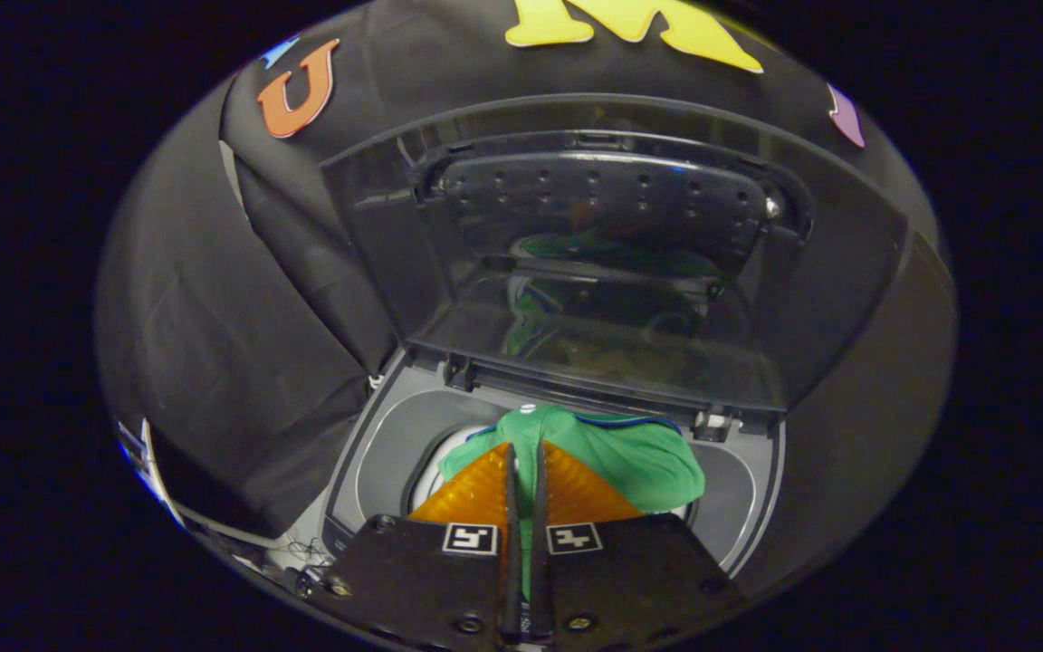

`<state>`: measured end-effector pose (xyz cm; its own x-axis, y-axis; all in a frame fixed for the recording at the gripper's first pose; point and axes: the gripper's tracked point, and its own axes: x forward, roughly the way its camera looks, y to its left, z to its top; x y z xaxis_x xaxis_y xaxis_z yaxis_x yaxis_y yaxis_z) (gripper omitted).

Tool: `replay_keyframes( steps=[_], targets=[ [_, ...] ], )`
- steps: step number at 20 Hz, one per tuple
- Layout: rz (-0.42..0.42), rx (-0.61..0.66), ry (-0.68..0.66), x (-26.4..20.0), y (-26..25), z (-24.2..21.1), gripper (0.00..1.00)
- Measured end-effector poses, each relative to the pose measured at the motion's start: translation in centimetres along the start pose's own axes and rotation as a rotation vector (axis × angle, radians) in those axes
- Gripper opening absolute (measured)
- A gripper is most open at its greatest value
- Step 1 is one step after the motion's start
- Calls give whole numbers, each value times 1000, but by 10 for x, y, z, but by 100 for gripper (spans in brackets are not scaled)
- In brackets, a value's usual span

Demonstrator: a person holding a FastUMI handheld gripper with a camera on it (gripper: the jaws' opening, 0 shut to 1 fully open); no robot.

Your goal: Put the clothes into the washing machine and then close the washing machine lid.

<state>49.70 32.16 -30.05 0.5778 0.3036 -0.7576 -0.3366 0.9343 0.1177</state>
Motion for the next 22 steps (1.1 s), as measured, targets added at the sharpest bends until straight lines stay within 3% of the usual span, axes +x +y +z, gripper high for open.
replay_keyframes(
  steps=[4, 13, 22],
  targets=[
    [9, -8, 52, -1, 0, -13, 100],
    [2, -5, -32, -43, -4, 3, 98],
    [-15, 13, -240, -146, 0, 85, 98]
  ],
)
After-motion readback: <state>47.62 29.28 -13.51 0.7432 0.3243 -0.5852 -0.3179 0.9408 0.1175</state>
